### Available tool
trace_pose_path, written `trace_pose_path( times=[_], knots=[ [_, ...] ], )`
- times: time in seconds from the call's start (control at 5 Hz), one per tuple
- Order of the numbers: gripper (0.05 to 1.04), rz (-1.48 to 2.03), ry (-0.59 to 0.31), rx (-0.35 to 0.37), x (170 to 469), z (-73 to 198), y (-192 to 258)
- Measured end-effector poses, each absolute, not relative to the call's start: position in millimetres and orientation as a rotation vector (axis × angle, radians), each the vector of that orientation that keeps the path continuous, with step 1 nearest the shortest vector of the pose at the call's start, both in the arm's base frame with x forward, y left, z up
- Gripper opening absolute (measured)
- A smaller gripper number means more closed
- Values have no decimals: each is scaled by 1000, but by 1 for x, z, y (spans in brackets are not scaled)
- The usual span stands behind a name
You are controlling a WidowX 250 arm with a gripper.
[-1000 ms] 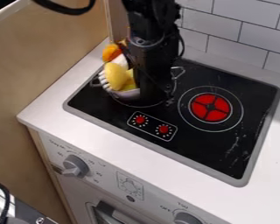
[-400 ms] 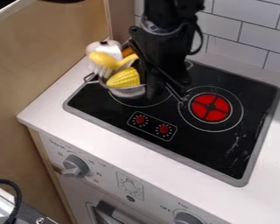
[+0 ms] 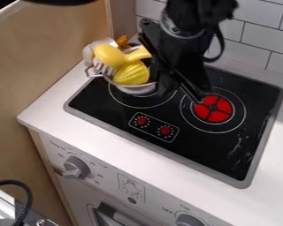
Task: Put the utensils on the right burner
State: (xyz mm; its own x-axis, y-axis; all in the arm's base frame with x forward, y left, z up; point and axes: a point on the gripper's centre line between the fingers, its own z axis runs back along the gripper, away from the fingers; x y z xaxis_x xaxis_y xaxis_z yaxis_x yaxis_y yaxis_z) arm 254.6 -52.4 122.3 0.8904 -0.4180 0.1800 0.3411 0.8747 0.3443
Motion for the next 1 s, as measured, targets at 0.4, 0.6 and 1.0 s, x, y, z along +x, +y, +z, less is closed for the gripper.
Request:
trace_pose_path(
  times=[0.4, 0.6, 1.0],
  knots=[
    [59, -388, -290, 388, 260, 133, -64],
    [59, -399, -286, 412, 262, 133, -71],
    [59, -417, -283, 409, 271, 124, -91]
  ],
)
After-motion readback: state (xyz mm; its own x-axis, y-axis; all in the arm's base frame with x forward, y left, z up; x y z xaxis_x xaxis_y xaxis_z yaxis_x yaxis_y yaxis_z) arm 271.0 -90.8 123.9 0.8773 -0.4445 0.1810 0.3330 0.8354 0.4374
